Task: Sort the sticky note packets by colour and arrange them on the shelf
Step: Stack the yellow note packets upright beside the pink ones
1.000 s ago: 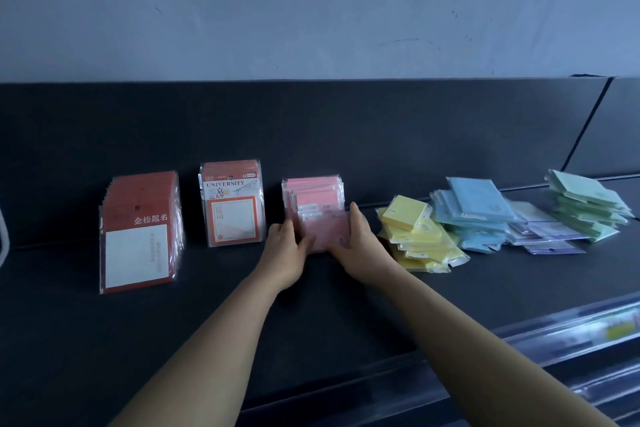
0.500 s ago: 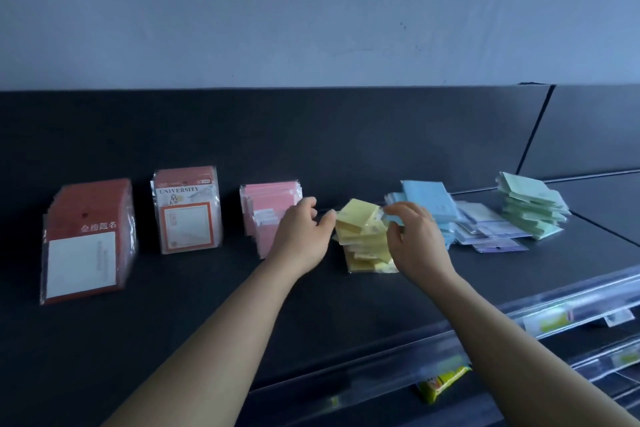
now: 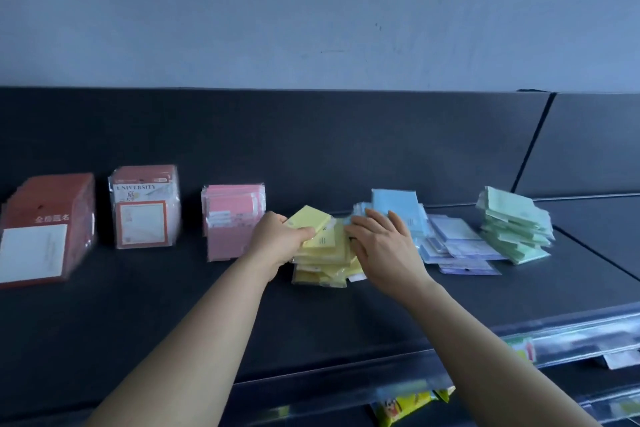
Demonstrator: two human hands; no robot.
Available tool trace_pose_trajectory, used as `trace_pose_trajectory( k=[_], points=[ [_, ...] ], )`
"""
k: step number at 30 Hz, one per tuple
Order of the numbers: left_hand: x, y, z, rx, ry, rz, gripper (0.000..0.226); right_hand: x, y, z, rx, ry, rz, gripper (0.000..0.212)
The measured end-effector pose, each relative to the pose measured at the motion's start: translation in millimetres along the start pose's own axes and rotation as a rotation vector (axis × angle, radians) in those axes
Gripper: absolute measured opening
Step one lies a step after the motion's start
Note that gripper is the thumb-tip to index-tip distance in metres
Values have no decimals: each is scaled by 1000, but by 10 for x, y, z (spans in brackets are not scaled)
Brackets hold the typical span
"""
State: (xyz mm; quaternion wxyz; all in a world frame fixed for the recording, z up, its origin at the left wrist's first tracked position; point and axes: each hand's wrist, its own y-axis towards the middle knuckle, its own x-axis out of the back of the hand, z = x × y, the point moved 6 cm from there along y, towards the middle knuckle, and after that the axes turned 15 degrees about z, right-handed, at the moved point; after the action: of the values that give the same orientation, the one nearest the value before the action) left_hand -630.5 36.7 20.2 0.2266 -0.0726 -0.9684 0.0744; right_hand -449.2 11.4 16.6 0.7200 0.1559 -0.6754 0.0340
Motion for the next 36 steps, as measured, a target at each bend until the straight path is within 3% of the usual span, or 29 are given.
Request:
trace_pose_trajectory(
  k=[4,9,13,17,21,25,27,33,36],
  points=[
    [5,-136,-13,-8,-11,-51,25,49,-22,-140,14,61,-47,34],
    [48,-266,38,-4,-17,-182,33,89,-17,-45,149,132,-122,29],
    [56,-288,135,33,-206,-118,42,-34,-20,187,218,192,-35,24],
    [119,-353,252,53,-277,-79,21,-63,-87,305,309,352,-10,19],
    [286,-490,387,50,-430,-95,18,-86,-106,308,253,499,24,20],
    [412,-646,510,89,-498,-38,15,-78,-94,359,243,443,21,24],
    [509,-711,606,126,-432,-40,10,-55,-94,358,248,471,23,21],
    [659,-682,798,237,-40,-73,35,-33,-159,376,219,532,26,22],
    [680,-595,627,210,456,-190,45,-18,-212,408,222,547,24,23]
  ],
)
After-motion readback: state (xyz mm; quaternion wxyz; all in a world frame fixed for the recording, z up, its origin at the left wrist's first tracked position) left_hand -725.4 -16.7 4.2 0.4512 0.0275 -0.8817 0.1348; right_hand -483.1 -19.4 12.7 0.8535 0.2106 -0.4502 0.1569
